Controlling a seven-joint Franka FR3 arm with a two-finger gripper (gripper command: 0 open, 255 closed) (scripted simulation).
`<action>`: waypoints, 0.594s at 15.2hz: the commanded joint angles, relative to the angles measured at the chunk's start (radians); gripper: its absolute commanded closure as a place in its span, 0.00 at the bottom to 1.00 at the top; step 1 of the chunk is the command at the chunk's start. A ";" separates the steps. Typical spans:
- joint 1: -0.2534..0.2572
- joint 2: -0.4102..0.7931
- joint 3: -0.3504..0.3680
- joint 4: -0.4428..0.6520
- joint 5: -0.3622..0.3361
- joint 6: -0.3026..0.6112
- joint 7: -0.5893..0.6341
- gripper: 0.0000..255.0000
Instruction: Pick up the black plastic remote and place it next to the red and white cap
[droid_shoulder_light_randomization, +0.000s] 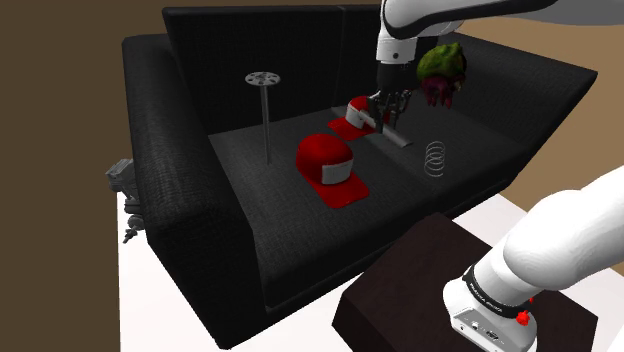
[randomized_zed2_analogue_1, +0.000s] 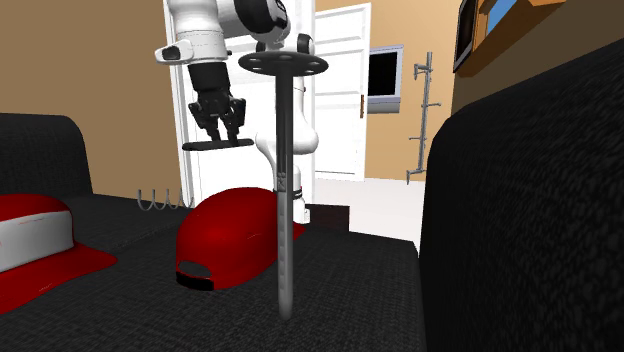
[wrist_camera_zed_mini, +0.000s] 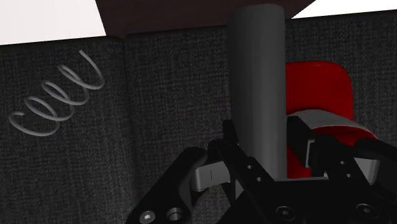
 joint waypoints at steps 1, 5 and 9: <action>-0.022 -0.006 -0.031 -0.008 -0.019 -0.001 -0.049 1.00; -0.065 -0.005 -0.092 -0.005 -0.057 -0.004 -0.143 1.00; -0.104 0.012 -0.147 0.001 -0.089 0.009 -0.227 1.00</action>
